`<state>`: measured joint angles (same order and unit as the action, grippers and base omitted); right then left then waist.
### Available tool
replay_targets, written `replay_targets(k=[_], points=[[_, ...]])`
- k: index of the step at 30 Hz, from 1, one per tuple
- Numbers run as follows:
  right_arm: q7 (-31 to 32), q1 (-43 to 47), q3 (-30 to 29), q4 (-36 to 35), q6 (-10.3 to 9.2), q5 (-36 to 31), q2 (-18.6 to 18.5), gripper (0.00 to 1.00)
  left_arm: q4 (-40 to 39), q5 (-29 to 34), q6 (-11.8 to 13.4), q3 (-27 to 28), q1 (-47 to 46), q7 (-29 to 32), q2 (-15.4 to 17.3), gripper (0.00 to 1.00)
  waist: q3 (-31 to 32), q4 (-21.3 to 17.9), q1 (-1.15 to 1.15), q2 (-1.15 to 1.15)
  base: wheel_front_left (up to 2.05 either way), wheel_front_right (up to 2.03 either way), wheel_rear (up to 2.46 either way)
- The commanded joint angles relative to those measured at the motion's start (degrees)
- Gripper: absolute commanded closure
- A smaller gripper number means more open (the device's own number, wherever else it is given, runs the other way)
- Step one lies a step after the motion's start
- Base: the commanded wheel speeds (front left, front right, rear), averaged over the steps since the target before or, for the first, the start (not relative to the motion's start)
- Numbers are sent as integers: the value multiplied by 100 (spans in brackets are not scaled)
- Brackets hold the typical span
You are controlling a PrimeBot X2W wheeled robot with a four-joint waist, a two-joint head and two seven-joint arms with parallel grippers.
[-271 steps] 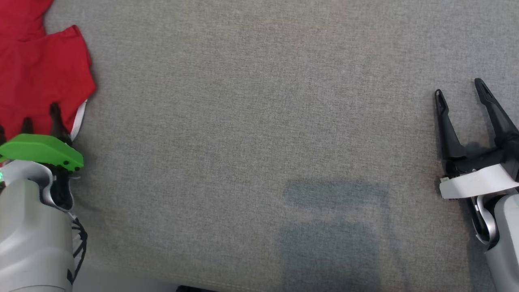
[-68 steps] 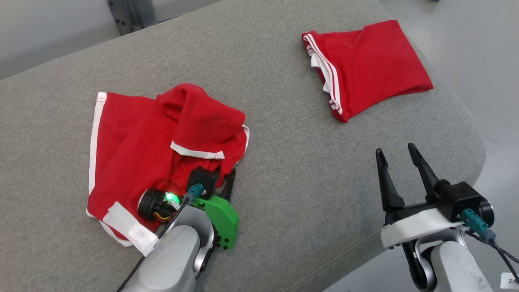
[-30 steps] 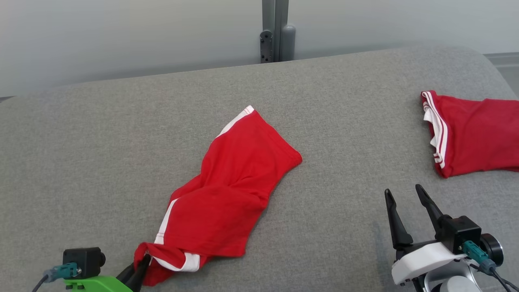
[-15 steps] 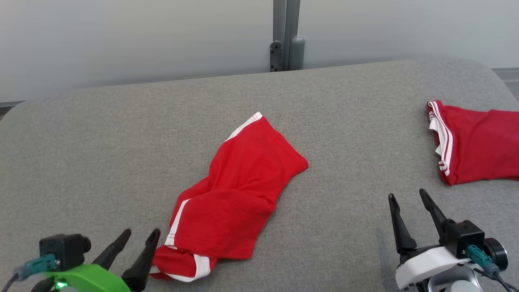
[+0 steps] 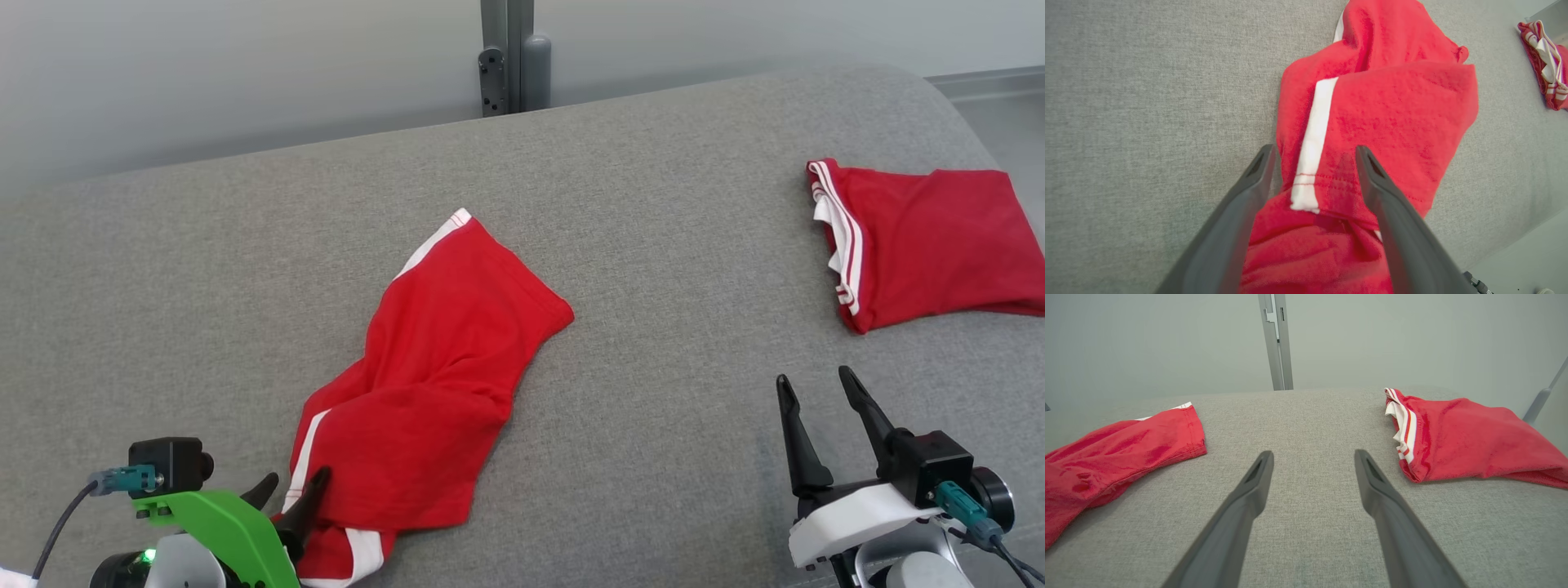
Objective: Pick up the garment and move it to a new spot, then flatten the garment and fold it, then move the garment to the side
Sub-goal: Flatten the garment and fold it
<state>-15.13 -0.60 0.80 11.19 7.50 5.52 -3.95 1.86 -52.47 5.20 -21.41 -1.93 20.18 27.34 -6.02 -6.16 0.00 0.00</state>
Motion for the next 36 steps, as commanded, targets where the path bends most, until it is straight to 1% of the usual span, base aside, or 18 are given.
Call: replay_targets(k=[1, 3, 4, 5, 6, 7, 8, 13, 18, 22, 25, 28, 31, 36], points=[[0, 29, -27, 2, -2, 25, 17, 0, 51, -36, -45, 15, -60, 39, 31, 0, -103, -125, 0, 0, 0, 0, 0], [0, 34, -56, -5, -2, 23, 21, 0, 118, -90, -76, 26, -32, 61, 43, 0, -122, -147, 0, 0, 0, 0, 0], [0, 25, -65, -10, -2, 20, 26, 0, 147, -104, -82, 32, -26, 58, 50, 4, -130, -154, 0, 0, 0, 0, 0], [0, 15, -74, -16, -2, 18, 30, 0, 168, -119, -100, 36, -27, 53, 55, 24, -136, -159, 0, 0, 0, 0, 0], [0, 2, -77, -17, -2, 15, 32, 0, 183, -118, -110, 38, -37, 39, 55, 54, -141, -160, 0, 0, 0, 0, 0], [0, -17, -80, -19, -2, 11, 34, 0, 181, -86, -125, 35, -68, -11, 48, 76, -147, -160, 0, 0, 0, 0, 0], [0, -34, -80, -21, -2, 7, 37, 0, 183, -72, -126, 38, -97, -30, 24, 100, -147, -157, 0, 0, 0, 0, 0], [0, -104, -54, -12, -2, 2, 45, 0, -7, -5, -225, -75, -200, -13, 12, 100, -144, -144, 0, 0, 0, 0, 0], [0, -136, -36, 0, -2, 30, 54, 0, -440, -99, -351, -151, -367, 106, -33, 100, -116, -210, 0, 0, 0, 0, 0], [0, -172, -21, 9, -2, 42, 66, 0, -843, -223, -415, -218, -628, 160, -242, 100, -84, -391, 0, 0, 0, 0, 0], [0, -218, 22, 18, -2, 75, 79, 0, -911, -252, -402, -376, -994, 230, -536, 100, -96, -629, 0, 0, 0, 0, 0], [0, -250, 59, 38, -2, 117, 81, 0, -680, -166, -334, -597, -1419, 338, -887, 100, -129, -926, 0, 0, 0, 0, 0], [-1, -276, 113, 74, -2, 152, 93, 0, -195, -34, -306, -839, -1927, 424, -1257, 100, -193, -1286, 0, 0, 0, 0, 0], [0, -316, 154, 128, -2, 229, 101, 0, 850, 179, -239, -1101, -2560, 242, -1911, 100, -296, -1872, 0, 0, 0, 0, 0]])
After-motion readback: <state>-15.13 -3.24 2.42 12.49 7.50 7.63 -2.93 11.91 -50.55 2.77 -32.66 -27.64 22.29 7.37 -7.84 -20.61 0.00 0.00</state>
